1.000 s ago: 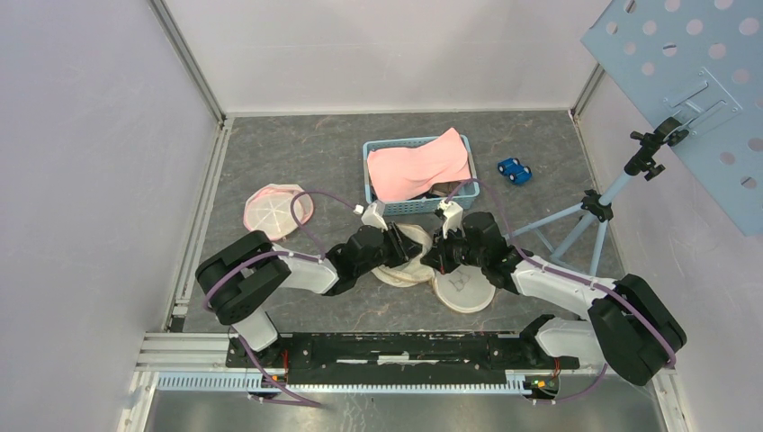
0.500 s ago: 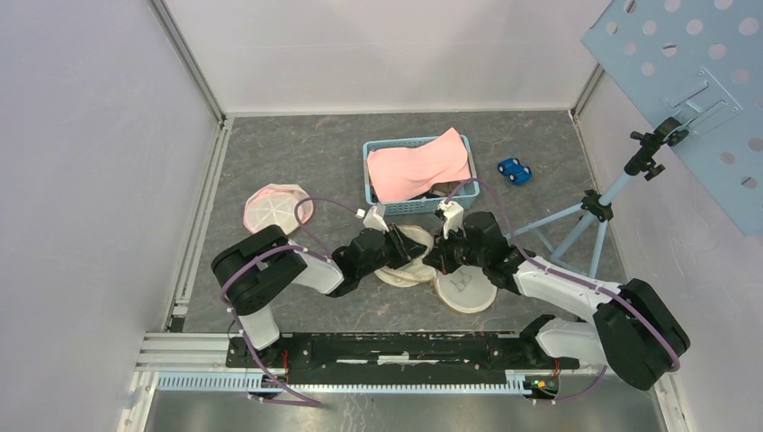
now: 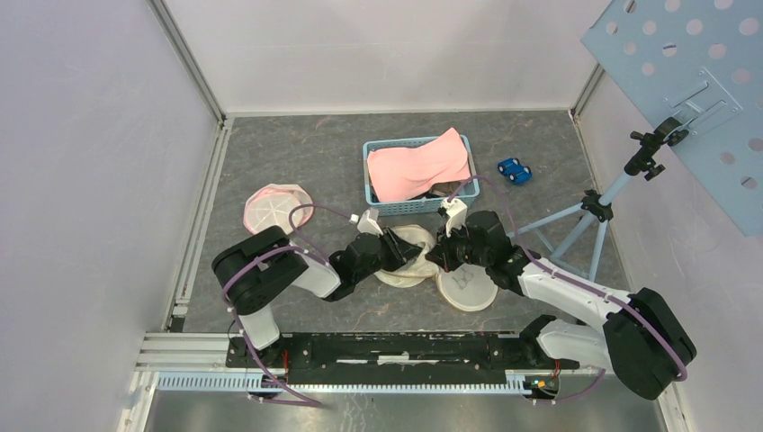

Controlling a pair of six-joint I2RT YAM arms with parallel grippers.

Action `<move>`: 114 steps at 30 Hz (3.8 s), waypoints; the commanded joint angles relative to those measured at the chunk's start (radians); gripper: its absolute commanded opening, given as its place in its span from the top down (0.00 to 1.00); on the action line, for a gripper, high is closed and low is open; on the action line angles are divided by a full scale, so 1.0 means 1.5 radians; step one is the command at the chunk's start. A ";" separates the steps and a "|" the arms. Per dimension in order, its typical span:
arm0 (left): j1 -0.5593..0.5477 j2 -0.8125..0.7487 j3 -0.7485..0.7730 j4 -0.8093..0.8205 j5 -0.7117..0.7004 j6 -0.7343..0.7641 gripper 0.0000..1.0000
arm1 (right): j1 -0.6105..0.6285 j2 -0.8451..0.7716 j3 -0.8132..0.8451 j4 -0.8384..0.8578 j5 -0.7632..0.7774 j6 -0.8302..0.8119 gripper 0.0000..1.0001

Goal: Unzip the laundry bag and remove the bra
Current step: Pick up the bra from the laundry bag.

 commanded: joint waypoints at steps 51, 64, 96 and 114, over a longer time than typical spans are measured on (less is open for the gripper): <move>0.001 -0.351 0.052 0.003 0.081 -0.015 0.98 | 0.022 0.086 0.024 0.063 -0.010 0.001 1.00; 0.001 -0.366 0.000 -0.168 -0.056 0.000 0.98 | 0.022 -0.032 0.115 -0.122 0.055 -0.045 0.37; 0.001 -0.317 0.024 -0.204 -0.111 -0.036 0.98 | 0.022 -0.127 0.156 -0.188 0.029 0.016 0.34; 0.002 -0.302 0.021 -0.183 -0.119 -0.057 0.98 | 0.099 -0.049 0.076 -0.025 0.089 0.078 0.33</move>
